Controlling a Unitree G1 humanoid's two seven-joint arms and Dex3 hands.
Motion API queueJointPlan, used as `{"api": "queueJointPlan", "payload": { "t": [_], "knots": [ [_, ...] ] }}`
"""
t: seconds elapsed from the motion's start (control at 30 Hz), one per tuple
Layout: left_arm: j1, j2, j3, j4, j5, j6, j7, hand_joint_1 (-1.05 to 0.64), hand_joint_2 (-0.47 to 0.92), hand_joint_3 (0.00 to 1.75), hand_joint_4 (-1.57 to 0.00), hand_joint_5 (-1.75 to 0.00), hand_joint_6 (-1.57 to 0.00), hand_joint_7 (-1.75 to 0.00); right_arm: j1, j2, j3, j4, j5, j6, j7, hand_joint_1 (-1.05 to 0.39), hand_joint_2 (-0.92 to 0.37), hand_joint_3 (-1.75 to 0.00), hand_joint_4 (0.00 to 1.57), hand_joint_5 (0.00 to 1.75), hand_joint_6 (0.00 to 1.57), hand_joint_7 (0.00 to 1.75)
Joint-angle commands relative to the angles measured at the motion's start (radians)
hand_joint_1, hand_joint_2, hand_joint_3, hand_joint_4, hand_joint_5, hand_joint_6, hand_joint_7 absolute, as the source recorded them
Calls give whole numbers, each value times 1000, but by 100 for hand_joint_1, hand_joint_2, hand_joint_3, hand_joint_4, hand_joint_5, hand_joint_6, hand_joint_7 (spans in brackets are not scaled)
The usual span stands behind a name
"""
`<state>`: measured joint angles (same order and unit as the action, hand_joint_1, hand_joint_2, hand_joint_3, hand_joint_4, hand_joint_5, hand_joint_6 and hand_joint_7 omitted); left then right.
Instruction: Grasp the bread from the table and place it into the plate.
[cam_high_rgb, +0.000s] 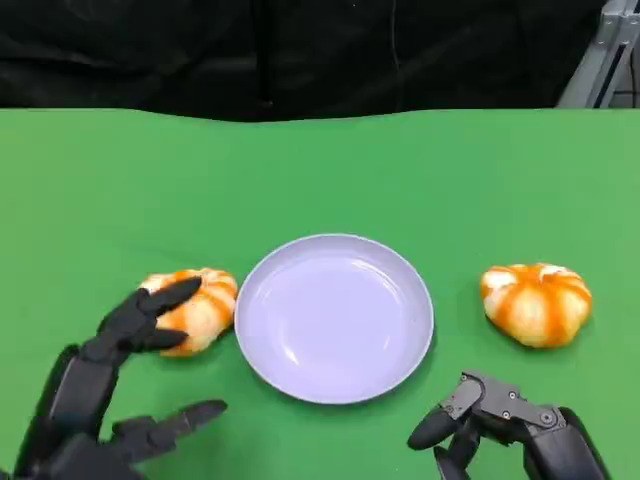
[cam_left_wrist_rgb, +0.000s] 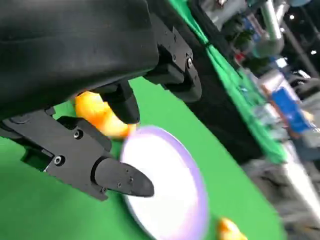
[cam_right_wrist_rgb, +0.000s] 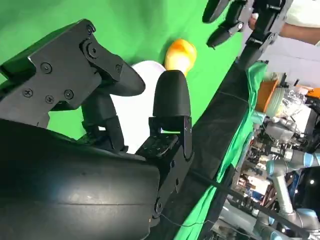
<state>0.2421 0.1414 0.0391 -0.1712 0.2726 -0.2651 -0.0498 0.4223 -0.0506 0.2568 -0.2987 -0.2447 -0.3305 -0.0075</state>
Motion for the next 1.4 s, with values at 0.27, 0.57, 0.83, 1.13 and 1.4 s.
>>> {"api": "queueJointPlan", "payload": {
  "t": [0.27,0.57,0.83,1.13,1.4],
  "knots": [
    [-191,133,-108,3,391,243,-1,-48,91,0,-14,-87,-29,-9,4,1,4,-6,2,-4,-7,-5,-42,-121,72,162,73,122],
    [-376,187,-302,106,732,456,-84,-57,92,1,-10,-85,-31,-8,8,-3,3,-12,10,0,-2,-6,-44,-118,71,161,73,121],
    [-509,164,-432,323,872,584,-78,-61,90,0,-18,-74,-36,-6,9,-2,4,-16,4,1,-4,-6,-44,-116,72,162,73,121],
    [-619,140,-517,615,834,584,-22,-56,91,0,-25,-66,-40,-4,7,-2,6,-7,1,-1,-5,-5,-43,-118,71,161,74,120],
    [-620,210,-512,730,683,321,165,-37,86,0,-79,-162,-119,-3,9,-2,9,-9,-4,-3,-7,-6,-43,-118,71,162,73,120]
  ]
}}
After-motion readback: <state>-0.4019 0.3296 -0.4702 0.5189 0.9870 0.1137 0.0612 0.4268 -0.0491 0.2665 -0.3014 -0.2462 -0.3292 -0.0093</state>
